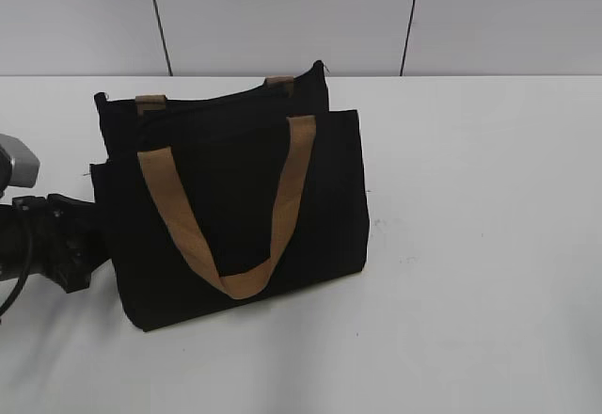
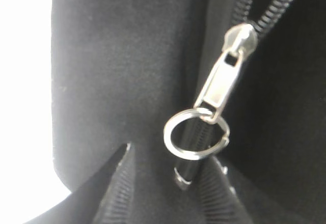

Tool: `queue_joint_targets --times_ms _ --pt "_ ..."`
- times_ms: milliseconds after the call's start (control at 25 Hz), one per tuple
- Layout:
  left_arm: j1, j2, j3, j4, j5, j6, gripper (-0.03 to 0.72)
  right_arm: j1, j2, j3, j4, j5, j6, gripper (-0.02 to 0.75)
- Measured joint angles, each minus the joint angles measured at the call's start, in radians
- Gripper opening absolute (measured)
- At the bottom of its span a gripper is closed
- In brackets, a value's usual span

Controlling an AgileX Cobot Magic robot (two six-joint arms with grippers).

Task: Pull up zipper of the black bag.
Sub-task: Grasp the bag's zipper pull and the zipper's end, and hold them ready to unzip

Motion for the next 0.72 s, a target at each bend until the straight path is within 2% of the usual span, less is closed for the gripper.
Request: queue_joint_targets --times_ms 120,240,480,720 --pt "0.000 0.000 0.000 0.001 0.000 0.000 0.303 0.000 0.000 0.000 0.000 0.000 0.000 0.506" --pt "0.000 0.001 0.000 0.001 0.000 0.000 0.244 0.000 0.000 0.000 0.000 0.000 0.000 0.506" --pt "0.000 0.001 0.000 -0.004 0.000 0.000 0.027 0.000 0.000 0.000 0.000 0.000 0.000 0.506" --pt "0.000 0.001 0.000 -0.039 -0.007 -0.004 0.013 0.000 0.000 0.000 0.000 0.000 0.000 0.506"
